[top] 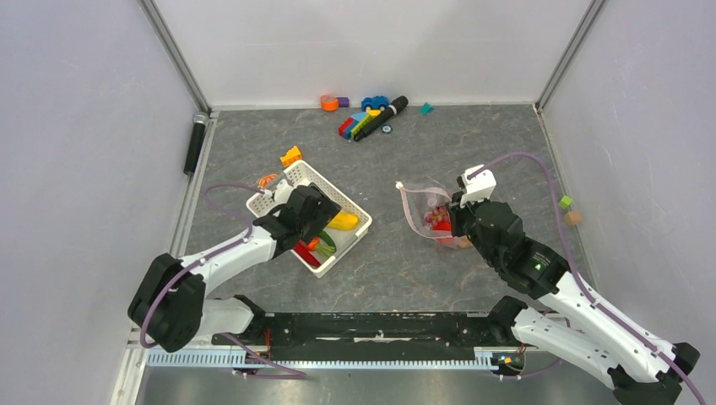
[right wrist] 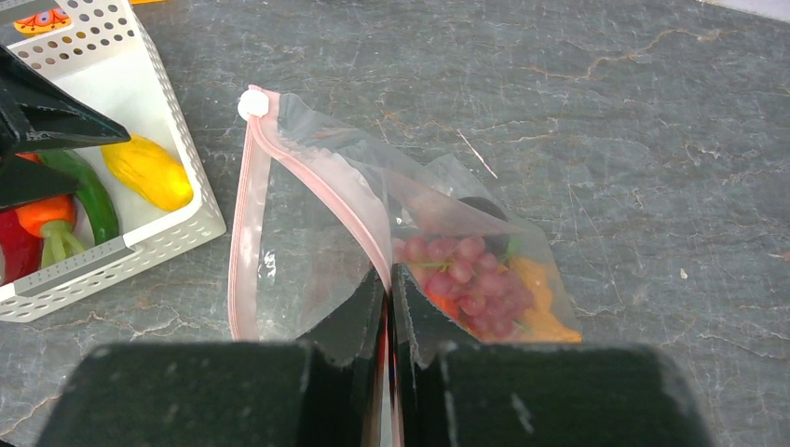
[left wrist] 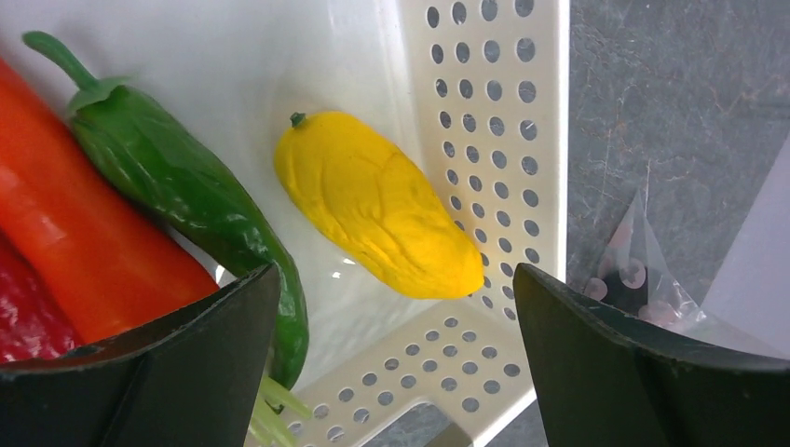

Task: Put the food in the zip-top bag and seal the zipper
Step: Pick up the fake fruit from the bin.

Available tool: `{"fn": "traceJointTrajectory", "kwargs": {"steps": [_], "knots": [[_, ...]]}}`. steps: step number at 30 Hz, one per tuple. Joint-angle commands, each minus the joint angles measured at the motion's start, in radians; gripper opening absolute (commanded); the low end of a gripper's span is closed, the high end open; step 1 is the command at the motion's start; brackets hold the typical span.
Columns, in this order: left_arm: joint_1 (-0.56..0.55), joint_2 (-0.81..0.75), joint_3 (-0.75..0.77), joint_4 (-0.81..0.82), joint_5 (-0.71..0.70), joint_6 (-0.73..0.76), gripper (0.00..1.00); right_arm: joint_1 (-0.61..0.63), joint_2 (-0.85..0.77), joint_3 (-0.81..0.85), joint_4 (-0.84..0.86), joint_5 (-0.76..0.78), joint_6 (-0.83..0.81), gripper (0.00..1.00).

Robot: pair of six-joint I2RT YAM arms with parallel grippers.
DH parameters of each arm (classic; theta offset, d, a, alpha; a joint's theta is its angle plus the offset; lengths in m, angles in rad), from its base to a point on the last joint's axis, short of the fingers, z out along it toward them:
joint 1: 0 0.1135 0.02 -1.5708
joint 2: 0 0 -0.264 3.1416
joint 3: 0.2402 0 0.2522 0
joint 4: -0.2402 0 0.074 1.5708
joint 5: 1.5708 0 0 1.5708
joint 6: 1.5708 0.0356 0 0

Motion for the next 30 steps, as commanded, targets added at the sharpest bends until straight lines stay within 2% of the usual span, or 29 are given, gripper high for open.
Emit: {"fn": "traceJointTrajectory", "kwargs": {"steps": [1, 11, 22, 27, 30], "knots": [[0.004, 0.043, -0.016, 0.106, 0.022, -0.088, 0.99, 0.002, -0.002, 0.0, 0.025, 0.023, -0.002, 0.1], [0.009, 0.096, -0.032, 0.157, -0.068, -0.14, 0.86, 0.002, 0.004, 0.002, 0.021, 0.029, -0.003, 0.1], [0.021, 0.183, -0.004, 0.165, -0.073, -0.149, 0.72, 0.002, 0.005, 0.0, 0.02, 0.036, -0.004, 0.1], [0.023, 0.203, 0.008, 0.167, -0.071, -0.144, 0.56, 0.001, 0.006, 0.001, 0.021, 0.036, -0.004, 0.1], [0.024, 0.203, 0.009, 0.179, -0.051, -0.133, 0.36, 0.002, 0.008, 0.001, 0.021, 0.038, -0.003, 0.1]]}}
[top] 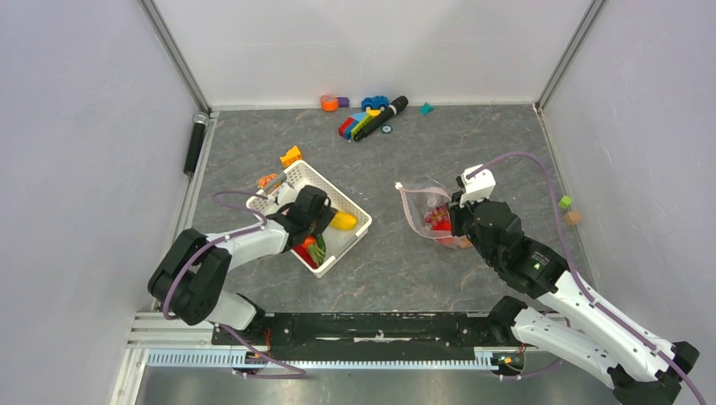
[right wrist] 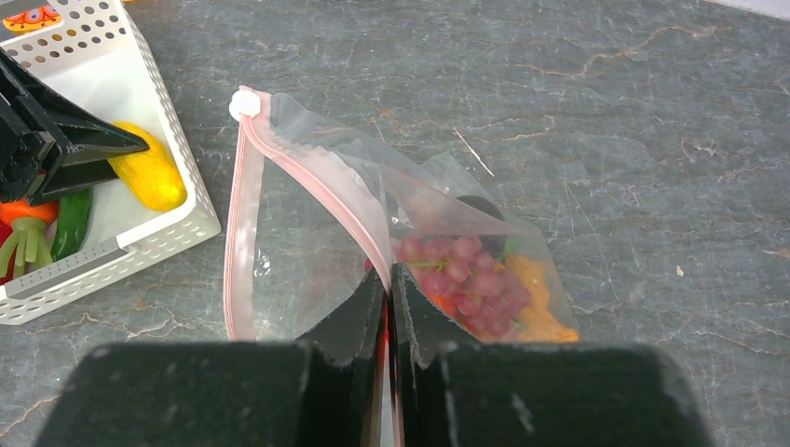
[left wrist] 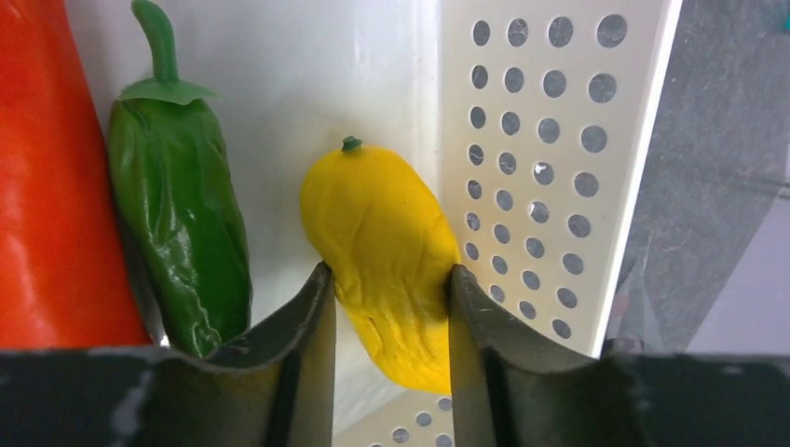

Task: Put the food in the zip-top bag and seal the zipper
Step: Pick up the fake fruit from the bin.

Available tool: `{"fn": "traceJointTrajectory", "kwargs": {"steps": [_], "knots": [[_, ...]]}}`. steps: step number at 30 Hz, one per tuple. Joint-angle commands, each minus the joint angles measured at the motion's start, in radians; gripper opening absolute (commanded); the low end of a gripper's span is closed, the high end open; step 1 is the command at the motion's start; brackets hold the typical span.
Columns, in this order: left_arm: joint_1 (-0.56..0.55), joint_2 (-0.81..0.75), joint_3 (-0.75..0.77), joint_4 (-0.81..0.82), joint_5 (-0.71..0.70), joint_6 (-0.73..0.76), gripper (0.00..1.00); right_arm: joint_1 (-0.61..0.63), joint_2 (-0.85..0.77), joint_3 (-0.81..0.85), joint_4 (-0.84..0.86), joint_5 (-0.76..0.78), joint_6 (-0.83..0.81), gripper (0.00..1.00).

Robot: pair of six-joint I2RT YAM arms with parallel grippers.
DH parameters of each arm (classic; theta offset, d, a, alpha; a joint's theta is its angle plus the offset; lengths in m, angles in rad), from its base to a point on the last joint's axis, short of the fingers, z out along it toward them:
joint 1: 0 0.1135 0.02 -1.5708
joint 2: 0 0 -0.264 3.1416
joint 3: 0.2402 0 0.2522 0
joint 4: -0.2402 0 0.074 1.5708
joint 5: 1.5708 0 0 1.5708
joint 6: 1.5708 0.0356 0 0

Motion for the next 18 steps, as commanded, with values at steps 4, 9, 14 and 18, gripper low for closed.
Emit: {"fn": "traceJointTrajectory", "kwargs": {"steps": [4, 9, 14, 18], "knots": [[0.007, -0.036, 0.016, 0.006, -0.042, 0.022, 0.18, 0.002, -0.001, -0.001, 0.021, 0.026, -0.001, 0.1], [0.006, -0.151, -0.018, -0.012, -0.1, 0.051, 0.02, 0.002, -0.003, -0.001, 0.021, 0.032, -0.002, 0.1], [0.006, -0.311, -0.058, -0.024, -0.183, 0.103, 0.02, 0.002, 0.001, 0.002, 0.02, 0.029, -0.001, 0.1], [0.006, -0.443, -0.084, -0.015, -0.242, 0.184, 0.02, 0.002, -0.002, 0.002, 0.019, 0.029, 0.002, 0.1]]}}
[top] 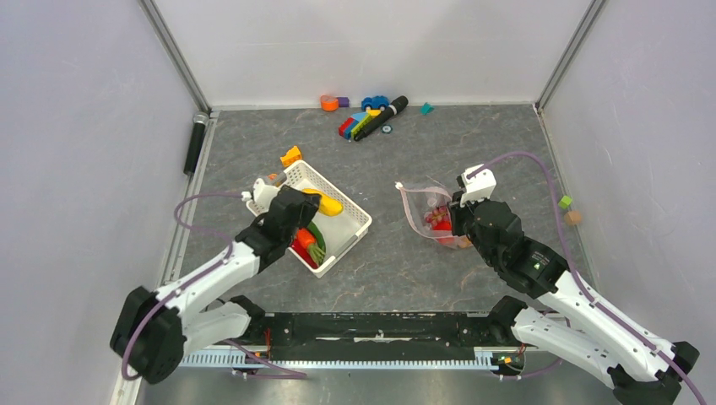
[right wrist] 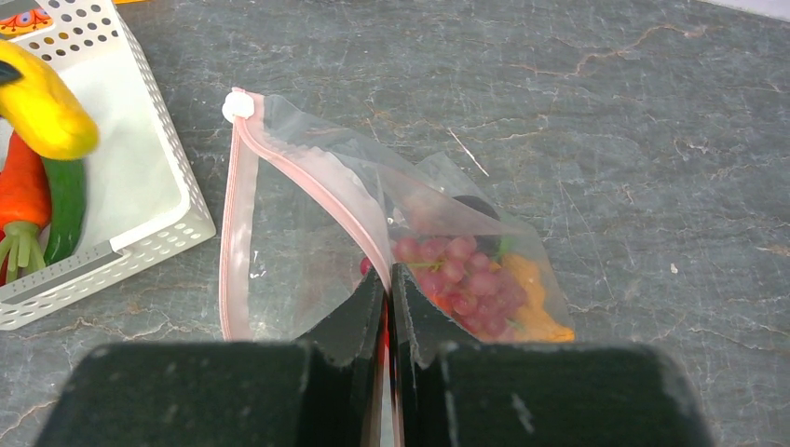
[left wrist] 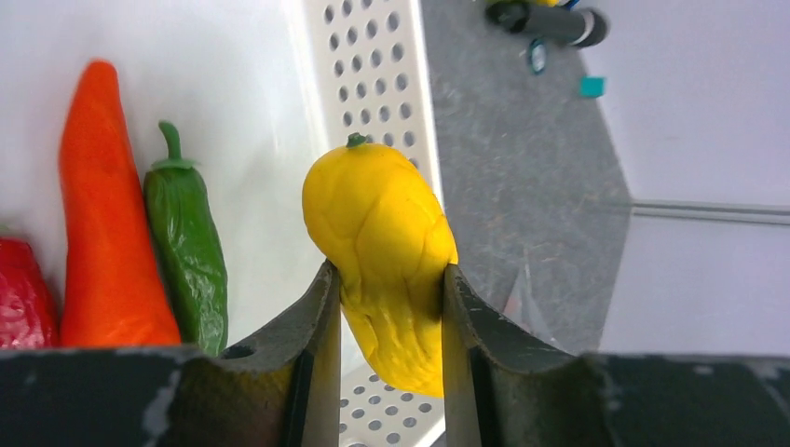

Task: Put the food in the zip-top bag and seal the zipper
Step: Pick up the fake fruit from the bin, then place the fake fruit in the zipper food storage bag.

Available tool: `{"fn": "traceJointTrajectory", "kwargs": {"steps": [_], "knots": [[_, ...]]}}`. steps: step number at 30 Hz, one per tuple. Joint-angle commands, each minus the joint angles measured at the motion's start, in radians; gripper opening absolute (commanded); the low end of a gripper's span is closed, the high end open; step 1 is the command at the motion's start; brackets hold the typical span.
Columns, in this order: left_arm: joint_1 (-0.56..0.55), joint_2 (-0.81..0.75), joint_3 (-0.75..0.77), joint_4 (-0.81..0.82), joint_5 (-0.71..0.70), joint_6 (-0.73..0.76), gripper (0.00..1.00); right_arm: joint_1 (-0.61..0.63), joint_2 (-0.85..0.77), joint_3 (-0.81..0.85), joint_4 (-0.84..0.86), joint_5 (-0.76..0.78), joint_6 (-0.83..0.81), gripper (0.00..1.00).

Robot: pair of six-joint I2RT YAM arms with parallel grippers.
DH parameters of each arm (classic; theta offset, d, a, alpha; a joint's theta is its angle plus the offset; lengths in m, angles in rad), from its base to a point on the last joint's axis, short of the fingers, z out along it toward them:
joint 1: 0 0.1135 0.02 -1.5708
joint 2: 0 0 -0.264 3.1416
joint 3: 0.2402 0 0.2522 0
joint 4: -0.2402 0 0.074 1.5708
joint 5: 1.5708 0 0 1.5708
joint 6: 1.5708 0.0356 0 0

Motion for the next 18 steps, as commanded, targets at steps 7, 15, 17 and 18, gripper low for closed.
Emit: {"fn": "traceJointTrajectory", "kwargs": {"steps": [7, 15, 17, 18], "knots": [[0.004, -0.259, -0.05, 0.164, -0.034, 0.328, 0.02, 0.002, -0.008, 0.004, 0.021, 0.006, 0.004, 0.1], [-0.016, -0.253, -0.023, 0.305, 0.146, 0.474, 0.02, 0.002, -0.025, 0.0, 0.019, 0.001, 0.01, 0.1], [-0.032, -0.233, -0.012, 0.353, 0.212, 0.515, 0.02, 0.002, -0.027, 0.001, 0.019, 0.003, 0.008, 0.1], [-0.039, -0.221, -0.006, 0.378, 0.247, 0.531, 0.02, 0.002, -0.026, 0.001, 0.02, 0.003, 0.008, 0.1]]}}
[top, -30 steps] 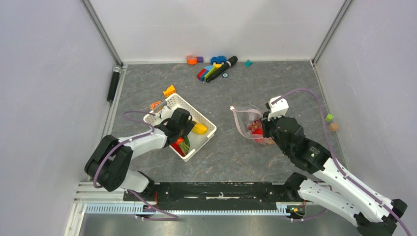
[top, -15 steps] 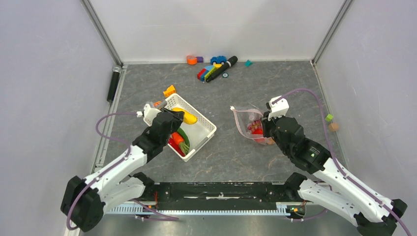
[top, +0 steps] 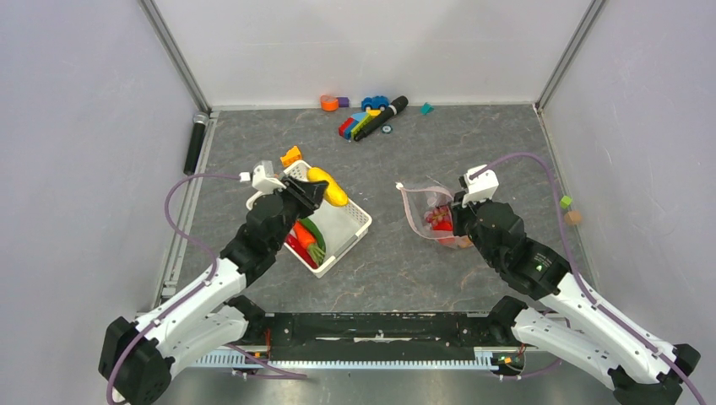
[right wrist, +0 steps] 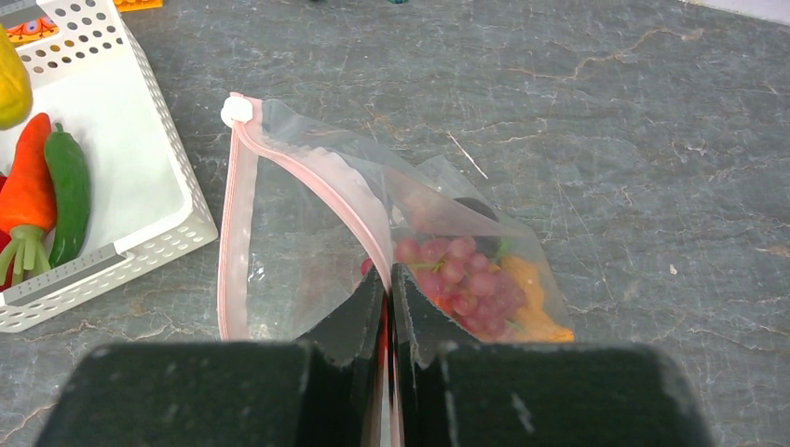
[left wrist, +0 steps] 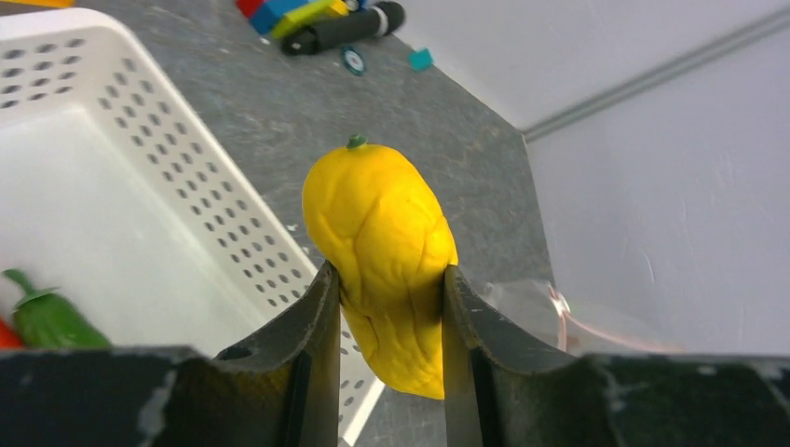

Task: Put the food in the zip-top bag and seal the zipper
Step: Place the fake fruit in the zipper food storage bag.

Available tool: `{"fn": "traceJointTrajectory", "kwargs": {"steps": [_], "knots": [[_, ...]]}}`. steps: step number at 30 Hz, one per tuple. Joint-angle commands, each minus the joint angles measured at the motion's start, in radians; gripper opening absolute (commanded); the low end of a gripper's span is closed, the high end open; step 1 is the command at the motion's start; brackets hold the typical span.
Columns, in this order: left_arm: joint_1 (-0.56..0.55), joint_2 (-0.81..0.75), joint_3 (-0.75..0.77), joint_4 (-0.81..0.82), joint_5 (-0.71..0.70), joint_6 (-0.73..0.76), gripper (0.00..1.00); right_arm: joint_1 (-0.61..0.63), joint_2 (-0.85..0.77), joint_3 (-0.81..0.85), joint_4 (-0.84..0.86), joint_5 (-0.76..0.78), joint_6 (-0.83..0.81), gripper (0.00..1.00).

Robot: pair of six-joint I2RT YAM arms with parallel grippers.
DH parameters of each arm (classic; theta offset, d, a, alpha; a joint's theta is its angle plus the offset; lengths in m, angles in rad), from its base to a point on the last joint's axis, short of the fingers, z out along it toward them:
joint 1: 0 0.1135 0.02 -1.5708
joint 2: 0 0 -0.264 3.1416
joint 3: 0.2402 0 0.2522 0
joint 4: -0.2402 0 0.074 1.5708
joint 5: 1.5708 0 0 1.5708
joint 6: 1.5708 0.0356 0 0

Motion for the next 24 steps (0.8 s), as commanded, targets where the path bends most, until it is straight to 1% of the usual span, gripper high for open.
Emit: {"fn": "traceJointTrajectory", "kwargs": {"steps": [1, 5, 12, 15, 19, 24], "knots": [[-0.036, 0.045, 0.048, 0.177, 0.178, 0.156, 0.02, 0.002, -0.011, 0.002, 0.02, -0.004, 0.006, 0.1], [-0.076, 0.1, 0.068, 0.274, 0.275, 0.222, 0.02, 0.002, -0.007, 0.004, 0.022, -0.01, 0.005, 0.1], [-0.151, 0.191, 0.112, 0.436, 0.406, 0.29, 0.02, 0.002, -0.005, 0.002, 0.03, -0.025, 0.004, 0.1], [-0.201, 0.245, 0.147, 0.464, 0.399, 0.3, 0.02, 0.002, -0.007, 0.002, 0.031, -0.036, 0.005, 0.1], [-0.27, 0.327, 0.143, 0.594, 0.349, 0.313, 0.02, 0.002, -0.011, 0.0, 0.031, -0.039, 0.004, 0.1], [-0.317, 0.443, 0.234, 0.557, 0.342, 0.335, 0.02, 0.002, -0.016, 0.002, 0.031, -0.044, 0.004, 0.11]]}}
